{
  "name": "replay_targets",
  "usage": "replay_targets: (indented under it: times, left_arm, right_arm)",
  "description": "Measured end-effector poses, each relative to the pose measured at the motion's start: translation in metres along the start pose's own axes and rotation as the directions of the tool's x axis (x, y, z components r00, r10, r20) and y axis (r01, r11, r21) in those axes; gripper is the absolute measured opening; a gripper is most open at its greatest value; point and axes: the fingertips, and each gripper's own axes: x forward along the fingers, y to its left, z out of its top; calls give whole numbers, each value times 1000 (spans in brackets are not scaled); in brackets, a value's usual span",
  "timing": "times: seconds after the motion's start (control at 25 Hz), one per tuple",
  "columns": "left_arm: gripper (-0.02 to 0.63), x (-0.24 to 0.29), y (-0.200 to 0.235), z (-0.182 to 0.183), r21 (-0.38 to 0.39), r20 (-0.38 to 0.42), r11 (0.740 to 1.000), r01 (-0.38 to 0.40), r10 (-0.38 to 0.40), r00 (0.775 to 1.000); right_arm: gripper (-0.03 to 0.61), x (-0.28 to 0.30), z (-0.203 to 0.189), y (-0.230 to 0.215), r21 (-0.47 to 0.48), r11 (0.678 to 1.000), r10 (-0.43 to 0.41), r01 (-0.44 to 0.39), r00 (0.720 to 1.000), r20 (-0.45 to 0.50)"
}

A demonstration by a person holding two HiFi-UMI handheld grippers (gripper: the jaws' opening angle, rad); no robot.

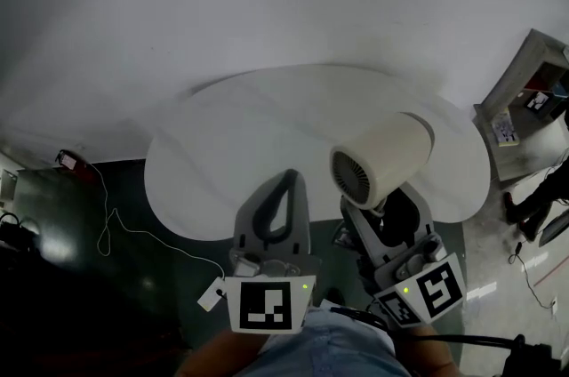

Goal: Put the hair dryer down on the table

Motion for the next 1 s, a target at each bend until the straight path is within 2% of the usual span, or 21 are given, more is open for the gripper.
replay_targets:
  times: [0.24, 0.52, 0.72, 0.88, 1.0]
  left_arm:
    - [14, 46, 48, -8, -11, -7, 1000, -4, 4, 1000]
    - [14, 92, 92, -2, -3, 13, 1000, 10, -10, 1000]
    - [14, 124, 107, -4, -5, 6, 999, 50, -49, 999]
    - [14, 145, 111, -6, -29, 8, 997, 65, -64, 998]
    - [14, 165, 106, -13, -26, -23, 995, 93, -93, 995]
  right_arm:
    - [224, 65, -23, -7, 24, 999, 23, -22, 999, -26]
    - [224, 127, -24, -18, 8, 1000, 12, -11, 1000, -18]
    - [224, 158, -23, -30, -8, 1000, -10, 9, 1000, -9]
    - [224, 170, -28, -41, -9, 1000, -26, 26, 999, -35]
    - [224, 179, -33, -60, 1, 999, -42, 42, 997, -60]
